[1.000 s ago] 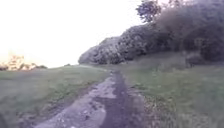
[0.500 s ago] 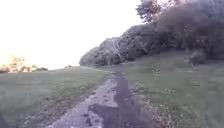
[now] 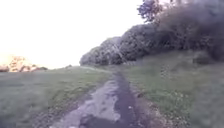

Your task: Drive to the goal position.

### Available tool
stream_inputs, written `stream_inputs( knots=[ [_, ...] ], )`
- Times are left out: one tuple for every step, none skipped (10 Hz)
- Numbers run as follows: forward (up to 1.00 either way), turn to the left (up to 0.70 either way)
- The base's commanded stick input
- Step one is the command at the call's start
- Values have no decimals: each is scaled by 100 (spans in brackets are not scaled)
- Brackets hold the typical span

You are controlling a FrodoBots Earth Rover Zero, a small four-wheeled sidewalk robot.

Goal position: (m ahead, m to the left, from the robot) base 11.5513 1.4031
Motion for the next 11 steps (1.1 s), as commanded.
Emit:
stream_inputs(
  knots=[
    [70, 0],
    [70, 0],
    [70, 0],
    [70, 0],
    [70, 0],
    [70, 0],
    [70, 0],
    [70, 0],
    [70, 0],
    [70, 0],
    [70, 0]
  ],
)
